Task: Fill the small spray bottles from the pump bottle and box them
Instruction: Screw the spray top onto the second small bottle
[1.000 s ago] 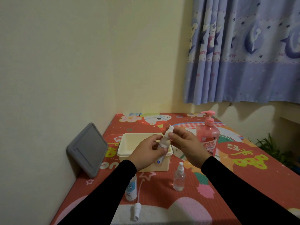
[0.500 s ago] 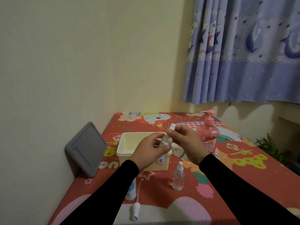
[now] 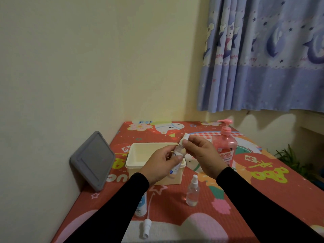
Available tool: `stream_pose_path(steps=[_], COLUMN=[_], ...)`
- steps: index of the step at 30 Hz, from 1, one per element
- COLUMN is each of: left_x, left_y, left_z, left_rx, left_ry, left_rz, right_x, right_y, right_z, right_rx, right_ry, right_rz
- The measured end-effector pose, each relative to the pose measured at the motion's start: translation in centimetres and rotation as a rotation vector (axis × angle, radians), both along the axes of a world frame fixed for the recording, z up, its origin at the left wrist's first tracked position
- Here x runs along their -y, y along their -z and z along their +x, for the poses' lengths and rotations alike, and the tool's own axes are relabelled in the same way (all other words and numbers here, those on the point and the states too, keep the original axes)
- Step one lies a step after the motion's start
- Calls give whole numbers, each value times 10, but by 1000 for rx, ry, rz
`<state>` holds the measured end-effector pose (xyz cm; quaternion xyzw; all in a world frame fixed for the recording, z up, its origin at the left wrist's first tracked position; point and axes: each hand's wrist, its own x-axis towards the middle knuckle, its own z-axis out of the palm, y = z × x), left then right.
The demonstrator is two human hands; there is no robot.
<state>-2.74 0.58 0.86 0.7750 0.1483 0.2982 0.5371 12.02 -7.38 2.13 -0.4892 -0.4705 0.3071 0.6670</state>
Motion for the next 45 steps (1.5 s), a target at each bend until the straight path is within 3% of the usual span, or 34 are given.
stream_pose_path(steps=[13,21,27,41,45], left_x=[-2,-3,-3,-5,-4], left_y=[4,2,3,1,0], left_z=[5,3,6,7,6], left_rx=[11,12,9,11,9], left_ry=[-113,-106,-119,-206,-235], left_rz=[21,35,68,78,125], right_x=[-5,-4,-8,-9,-8], right_y=[5,2,1,-5,-2], right_z=[-10,-7,-10,-17,-14], right_rx=[-62,-67,-225,-222,-100], right_ry=[190,156,91,93,116], right_rz=[55,13,34,33,24])
